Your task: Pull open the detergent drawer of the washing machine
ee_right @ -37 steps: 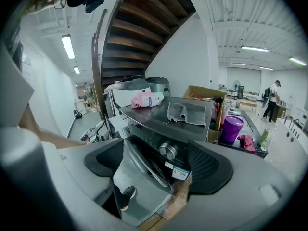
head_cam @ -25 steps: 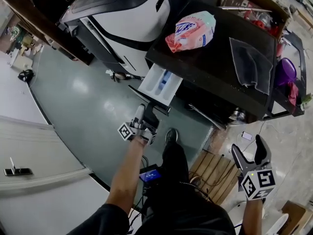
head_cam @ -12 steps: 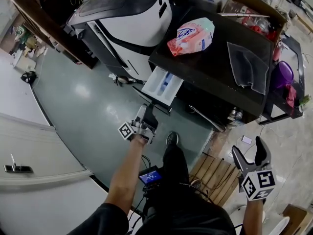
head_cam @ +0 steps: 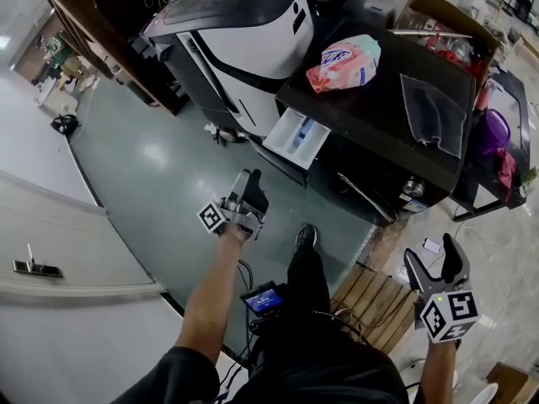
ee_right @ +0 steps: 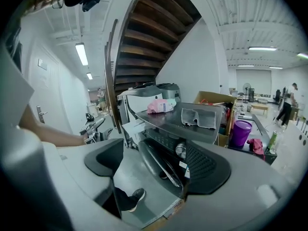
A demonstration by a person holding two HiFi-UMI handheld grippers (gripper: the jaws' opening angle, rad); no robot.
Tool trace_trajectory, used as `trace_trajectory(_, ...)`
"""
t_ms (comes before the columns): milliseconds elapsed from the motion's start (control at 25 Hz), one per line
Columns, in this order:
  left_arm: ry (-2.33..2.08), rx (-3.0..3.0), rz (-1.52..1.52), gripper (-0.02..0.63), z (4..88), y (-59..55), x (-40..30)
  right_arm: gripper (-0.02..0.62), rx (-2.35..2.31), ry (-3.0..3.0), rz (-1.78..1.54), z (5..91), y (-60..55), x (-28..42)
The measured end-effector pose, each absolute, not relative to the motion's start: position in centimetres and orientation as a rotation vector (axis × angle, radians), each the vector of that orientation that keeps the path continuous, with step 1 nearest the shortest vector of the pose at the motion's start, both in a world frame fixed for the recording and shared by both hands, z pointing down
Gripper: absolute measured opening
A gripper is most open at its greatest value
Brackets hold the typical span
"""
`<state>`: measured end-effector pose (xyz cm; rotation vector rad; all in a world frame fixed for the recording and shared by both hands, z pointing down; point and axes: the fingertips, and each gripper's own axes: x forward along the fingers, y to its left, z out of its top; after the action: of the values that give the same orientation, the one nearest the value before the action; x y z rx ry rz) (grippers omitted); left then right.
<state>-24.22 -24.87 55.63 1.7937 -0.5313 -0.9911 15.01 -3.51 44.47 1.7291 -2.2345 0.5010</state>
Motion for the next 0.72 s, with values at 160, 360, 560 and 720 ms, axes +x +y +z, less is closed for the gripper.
trace_trajectory(160, -0.585, 1.829, -0.986, 0.396, 53.1, -23.4, -25.4, 0.394, 1.723, -2.278, 0.476, 43.3, -2.4, 14.4)
trace_trajectory(360, -0.654, 1.936, -0.927, 0.396, 48.8, -21.2, -26.4, 0.394, 1.73, -2.308, 0.424, 41.4, -1.3, 13.7)
trace_trajectory(560, -0.706, 2.158, -0.766, 0.396, 43.7, -17.9, -25.6, 0.391, 1.736, -2.338, 0.371, 39.7, 0.1, 13.0)
trace_trajectory(720, -0.768, 2.369, -0.607, 0.396, 39.6, -14.6, -24.7, 0.386, 1.742, -2.362, 0.343, 38.2, 1.4, 12.5)
